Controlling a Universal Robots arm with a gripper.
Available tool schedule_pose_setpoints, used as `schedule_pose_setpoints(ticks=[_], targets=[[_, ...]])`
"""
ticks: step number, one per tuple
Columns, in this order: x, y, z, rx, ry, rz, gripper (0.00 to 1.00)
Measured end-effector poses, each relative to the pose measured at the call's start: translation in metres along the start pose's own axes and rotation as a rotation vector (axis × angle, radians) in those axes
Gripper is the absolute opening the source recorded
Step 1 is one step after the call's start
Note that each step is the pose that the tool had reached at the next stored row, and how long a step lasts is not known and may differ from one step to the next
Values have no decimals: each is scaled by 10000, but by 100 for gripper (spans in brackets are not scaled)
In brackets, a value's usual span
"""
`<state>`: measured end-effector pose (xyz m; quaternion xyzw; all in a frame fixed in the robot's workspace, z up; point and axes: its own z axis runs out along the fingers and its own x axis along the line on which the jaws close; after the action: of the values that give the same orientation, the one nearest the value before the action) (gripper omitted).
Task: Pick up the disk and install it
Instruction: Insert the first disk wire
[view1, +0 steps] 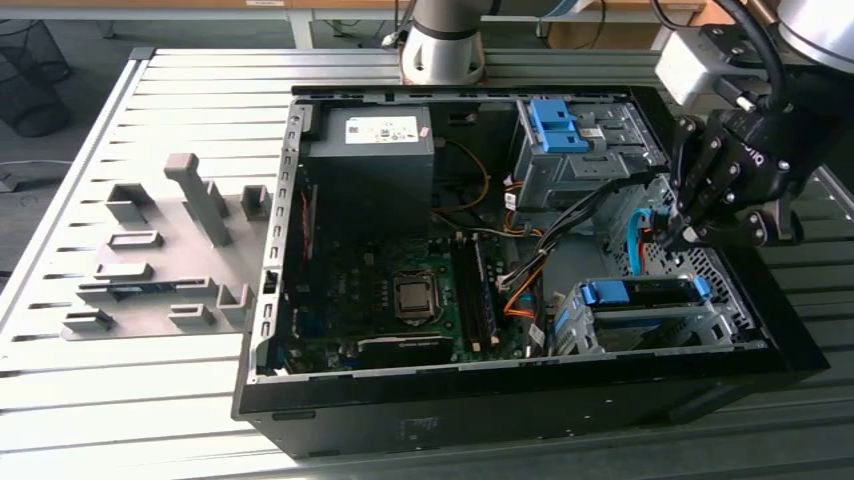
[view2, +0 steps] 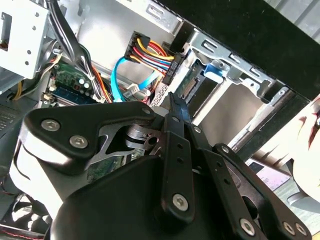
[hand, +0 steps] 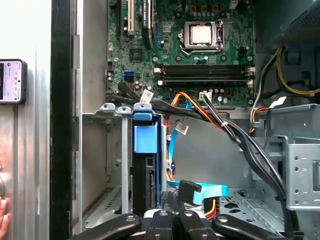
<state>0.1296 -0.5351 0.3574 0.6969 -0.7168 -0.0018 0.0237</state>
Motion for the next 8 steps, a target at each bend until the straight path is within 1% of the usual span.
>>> schedule_pose_setpoints(ticks=[4, 8], targets=[[-27, -15, -6, -15, 17, -2, 11], [-34, -68, -8, -47, 19, -19, 11]])
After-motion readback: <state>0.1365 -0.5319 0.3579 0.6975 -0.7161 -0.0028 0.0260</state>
